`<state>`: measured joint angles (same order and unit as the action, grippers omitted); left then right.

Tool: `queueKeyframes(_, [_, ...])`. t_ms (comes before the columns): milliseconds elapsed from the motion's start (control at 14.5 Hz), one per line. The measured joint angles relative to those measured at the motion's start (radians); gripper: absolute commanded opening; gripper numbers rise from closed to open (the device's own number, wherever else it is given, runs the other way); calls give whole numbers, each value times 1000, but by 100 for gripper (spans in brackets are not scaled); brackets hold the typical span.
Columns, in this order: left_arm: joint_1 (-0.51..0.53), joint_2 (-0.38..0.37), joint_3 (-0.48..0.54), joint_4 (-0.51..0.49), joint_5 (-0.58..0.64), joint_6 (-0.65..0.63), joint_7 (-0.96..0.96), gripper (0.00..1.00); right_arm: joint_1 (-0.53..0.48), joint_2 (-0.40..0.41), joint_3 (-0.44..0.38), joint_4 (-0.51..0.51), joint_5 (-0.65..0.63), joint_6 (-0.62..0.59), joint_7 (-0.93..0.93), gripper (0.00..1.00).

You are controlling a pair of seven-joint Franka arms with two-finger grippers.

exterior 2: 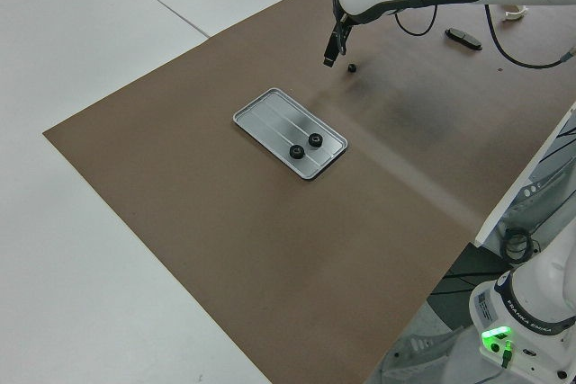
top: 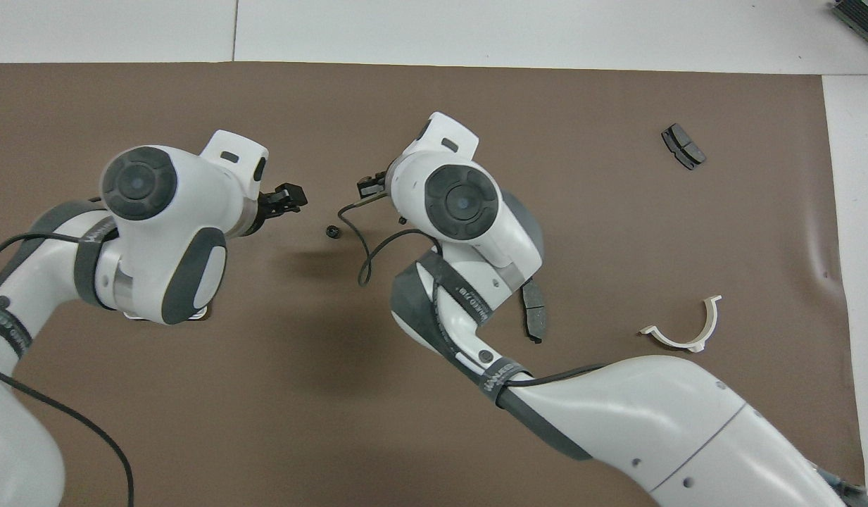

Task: Pick bearing gear from pile to tray
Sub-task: 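Grasp the third bearing with the left gripper while the right gripper withdraws, then lower the third bearing into the metal tray and open the left gripper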

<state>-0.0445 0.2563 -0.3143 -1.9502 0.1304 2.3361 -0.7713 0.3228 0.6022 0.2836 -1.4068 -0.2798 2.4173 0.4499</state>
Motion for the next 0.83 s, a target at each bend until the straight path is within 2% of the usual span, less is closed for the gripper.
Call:
queueKeyframes(69, [-48, 42, 1, 17, 42, 8, -96, 100, -49, -32, 2, 2, 8, -49, -27, 52])
queueKeyframes(138, [-86, 84, 1, 38, 82, 13, -170, 92, -93, -63, 4, 3, 28, -99, -58, 51])
queueKeyframes(276, [-124, 148, 2, 66, 129, 23, -240, 70, -167, -125, 5, 5, 78, -205, -120, 49])
queueKeyframes(345, [-125, 167, 3, 70, 132, 30, -243, 64, -196, -155, 6, 5, 91, -257, -134, 49])
queueKeyframes(483, [-122, 183, 13, 72, 133, 45, -243, 56, -242, -215, 7, 5, 104, -358, -140, 49])
queueKeyframes(759, [-118, 183, 17, 73, 154, 50, -242, 53, -307, -341, 7, 0, 116, -557, -140, 49])
queueKeyframes(828, [-118, 183, 18, 73, 162, 55, -242, 43, -313, -369, 8, -6, 131, -595, -140, 49])
